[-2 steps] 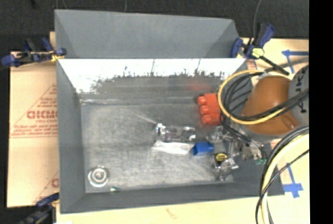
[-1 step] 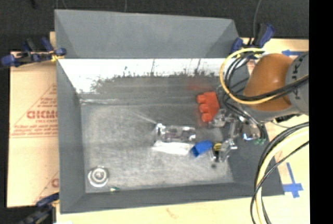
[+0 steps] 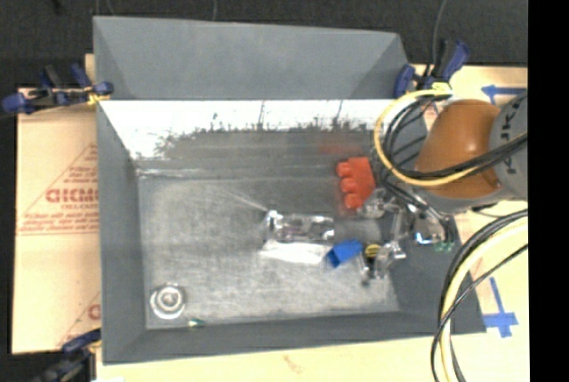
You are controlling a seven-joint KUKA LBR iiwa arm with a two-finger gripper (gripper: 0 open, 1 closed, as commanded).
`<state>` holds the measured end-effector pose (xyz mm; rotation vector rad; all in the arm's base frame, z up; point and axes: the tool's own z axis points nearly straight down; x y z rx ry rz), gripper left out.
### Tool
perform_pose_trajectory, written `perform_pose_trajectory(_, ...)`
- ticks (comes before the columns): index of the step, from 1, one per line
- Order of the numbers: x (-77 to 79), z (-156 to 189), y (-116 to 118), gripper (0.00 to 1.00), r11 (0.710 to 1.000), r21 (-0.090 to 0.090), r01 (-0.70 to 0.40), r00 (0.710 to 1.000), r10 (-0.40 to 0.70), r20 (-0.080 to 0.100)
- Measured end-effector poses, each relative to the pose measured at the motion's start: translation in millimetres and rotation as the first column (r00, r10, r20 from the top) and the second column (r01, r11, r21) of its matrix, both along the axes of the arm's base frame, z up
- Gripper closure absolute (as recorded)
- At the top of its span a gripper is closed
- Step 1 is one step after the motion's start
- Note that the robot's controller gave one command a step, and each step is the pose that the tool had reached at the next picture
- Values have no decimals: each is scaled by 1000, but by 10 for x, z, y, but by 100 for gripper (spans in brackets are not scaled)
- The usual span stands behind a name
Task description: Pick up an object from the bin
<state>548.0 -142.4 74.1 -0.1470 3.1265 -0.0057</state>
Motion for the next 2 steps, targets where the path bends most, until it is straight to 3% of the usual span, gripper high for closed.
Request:
perform_pose_trajectory(1,23,23,-4,100,1000,-1,-3,1000,3,6)
perform_pose_trajectory(2,-14,1581,-14,100,972,-3,-237,972,237,-2)
